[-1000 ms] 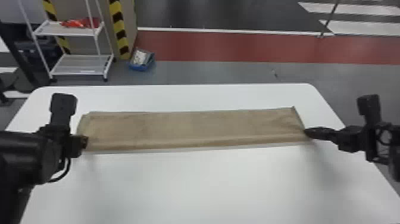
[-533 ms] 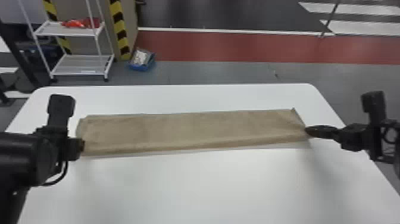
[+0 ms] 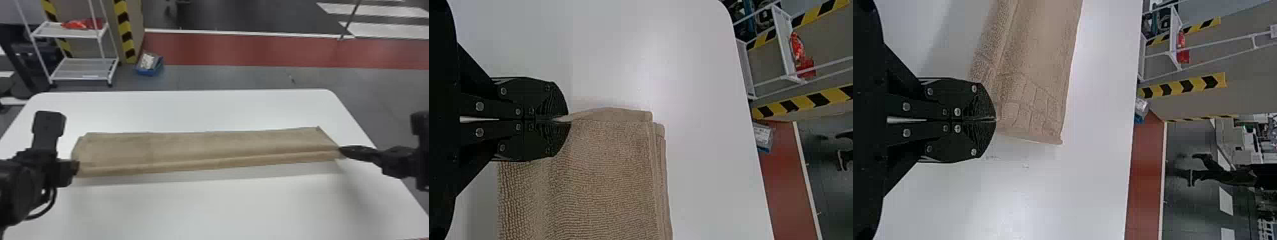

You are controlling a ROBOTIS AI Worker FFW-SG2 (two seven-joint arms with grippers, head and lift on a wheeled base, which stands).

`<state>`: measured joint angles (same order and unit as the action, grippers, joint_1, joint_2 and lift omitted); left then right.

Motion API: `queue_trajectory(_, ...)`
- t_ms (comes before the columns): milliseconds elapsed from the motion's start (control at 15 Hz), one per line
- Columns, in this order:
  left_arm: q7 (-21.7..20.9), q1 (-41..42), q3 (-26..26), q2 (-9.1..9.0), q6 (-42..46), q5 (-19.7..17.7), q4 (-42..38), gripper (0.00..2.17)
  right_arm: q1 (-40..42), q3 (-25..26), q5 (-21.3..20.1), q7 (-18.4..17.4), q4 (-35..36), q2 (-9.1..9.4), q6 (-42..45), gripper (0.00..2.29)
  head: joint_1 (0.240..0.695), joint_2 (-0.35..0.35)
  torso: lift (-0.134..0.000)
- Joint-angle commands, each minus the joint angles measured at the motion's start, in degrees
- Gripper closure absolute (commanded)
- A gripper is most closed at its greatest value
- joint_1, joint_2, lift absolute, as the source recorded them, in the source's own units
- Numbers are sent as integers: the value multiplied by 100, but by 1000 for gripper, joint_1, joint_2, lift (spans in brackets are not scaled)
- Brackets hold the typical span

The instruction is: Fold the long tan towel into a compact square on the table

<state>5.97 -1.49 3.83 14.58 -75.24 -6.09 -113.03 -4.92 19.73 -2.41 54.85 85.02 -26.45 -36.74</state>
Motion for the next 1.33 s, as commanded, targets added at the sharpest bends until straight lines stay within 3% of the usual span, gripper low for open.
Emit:
queue_trajectory(0, 0, 211, 39, 1, -119, -6, -281, 2084, 61, -40, -5, -10, 5, 35, 22, 1865, 695, -84, -125)
queue_trajectory(267, 0, 316, 39, -8, -48, 3, -413, 2054, 158, -49, -58, -19, 84, 211, 74, 1858, 695, -78, -125)
queue_trajectory(333, 9, 343, 39, 1, 145, 11, -421, 1905, 211, -14, -49, -27, 164, 246, 57, 1835, 695, -75, -125)
queue_trajectory(400, 9, 360, 48, 1, 409, 3, -421, 1497, 228, 22, -5, -10, 199, 246, -31, 1609, 695, -70, -125)
queue_trajectory(467, -8, 369, 30, 1, 532, 11, -421, 883, 272, 66, 12, -1, 199, 246, -49, 1460, 695, -69, -125)
queue_trajectory(533, -26, 369, 30, 1, 532, 11, -439, 583, 290, 74, 12, 8, 208, 237, -49, 1457, 695, -68, -125)
queue_trajectory(600, -44, 369, 12, 1, 549, 11, -465, 343, 290, 83, 12, 8, 243, 237, -31, 1133, 695, -69, -125)
queue_trajectory(667, -44, 387, 21, 1, 549, 11, -536, 316, 307, 136, 39, 8, 260, 246, 4, 694, 695, -71, -125)
queue_trajectory(800, -26, 422, 30, 1, 549, 11, -615, 286, 307, 180, 56, 8, 260, 237, 57, 117, 695, -79, -125)
queue_trajectory(1000, 53, 562, 100, 1, 672, 11, -764, 194, 316, 312, 223, -54, 515, 298, 110, 53, 695, -84, -125)
queue_trajectory(1133, 115, 685, 188, 1, 901, -15, -791, 124, 466, 364, 461, -89, 875, 501, 496, 53, 695, -78, -125)
queue_trajectory(1267, 211, 773, 329, -35, 1164, -261, -729, 124, 483, 110, 470, -133, 1095, 668, 426, 53, 695, -53, -125)
